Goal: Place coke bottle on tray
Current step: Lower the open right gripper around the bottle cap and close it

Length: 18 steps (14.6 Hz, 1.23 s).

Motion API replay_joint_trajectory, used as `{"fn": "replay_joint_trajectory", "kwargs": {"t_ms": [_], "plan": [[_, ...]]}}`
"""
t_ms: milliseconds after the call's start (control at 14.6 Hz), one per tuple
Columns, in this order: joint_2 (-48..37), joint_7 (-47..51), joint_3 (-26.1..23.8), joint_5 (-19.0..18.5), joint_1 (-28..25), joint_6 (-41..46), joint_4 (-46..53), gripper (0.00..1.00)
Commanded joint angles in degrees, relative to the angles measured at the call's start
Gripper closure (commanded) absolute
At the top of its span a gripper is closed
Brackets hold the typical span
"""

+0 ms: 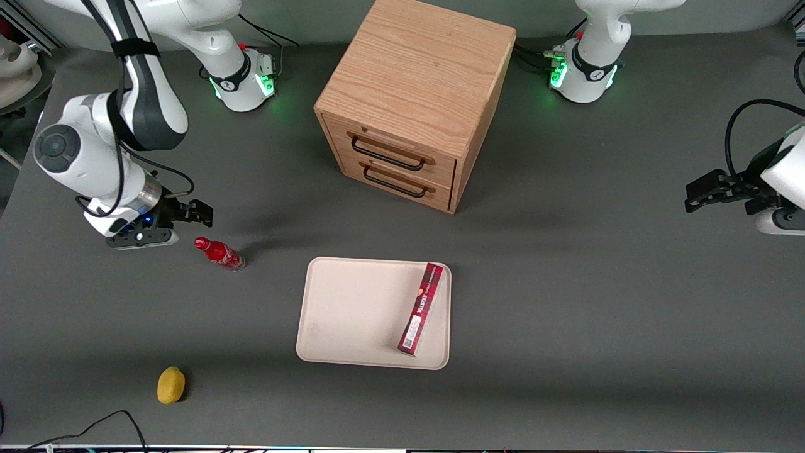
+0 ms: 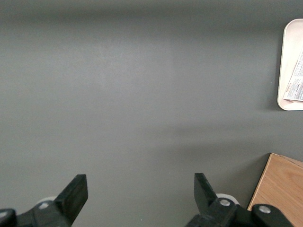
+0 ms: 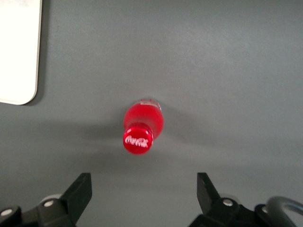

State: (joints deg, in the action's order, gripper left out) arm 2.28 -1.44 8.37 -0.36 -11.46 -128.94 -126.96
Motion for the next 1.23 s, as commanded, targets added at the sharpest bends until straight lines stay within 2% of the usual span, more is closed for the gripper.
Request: {"fn": "replay_joint_trajectory", "kwargs": {"t_ms": [0, 137, 342, 616, 753, 822, 959, 1164], "plan": [[2.28, -1.11, -0.54, -0.79, -0.23, -4.20, -0.04, 0.05], [3.51, -1.20, -0.72, -0.79, -0.23, -5.53, 0.04, 0.07], [4.40, -1.20, -0.81, -0.79, -0.23, -6.68, 0.04, 0.19], [4.66, -1.20, -0.89, -0.88, -0.23, -7.12, 0.39, 0.65], [4.66, -1.11, -0.89, -0.88, -0.23, -7.03, 0.57, 0.96], [4.66, -1.11, -0.81, -0.88, -0.23, -7.03, 0.66, 1.00], [4.14, -1.02, -0.89, -0.88, -0.23, -5.37, 2.05, 1.00], [2.56, -1.28, -0.81, -0.88, 0.04, 10.66, 10.90, 1.00]]}}
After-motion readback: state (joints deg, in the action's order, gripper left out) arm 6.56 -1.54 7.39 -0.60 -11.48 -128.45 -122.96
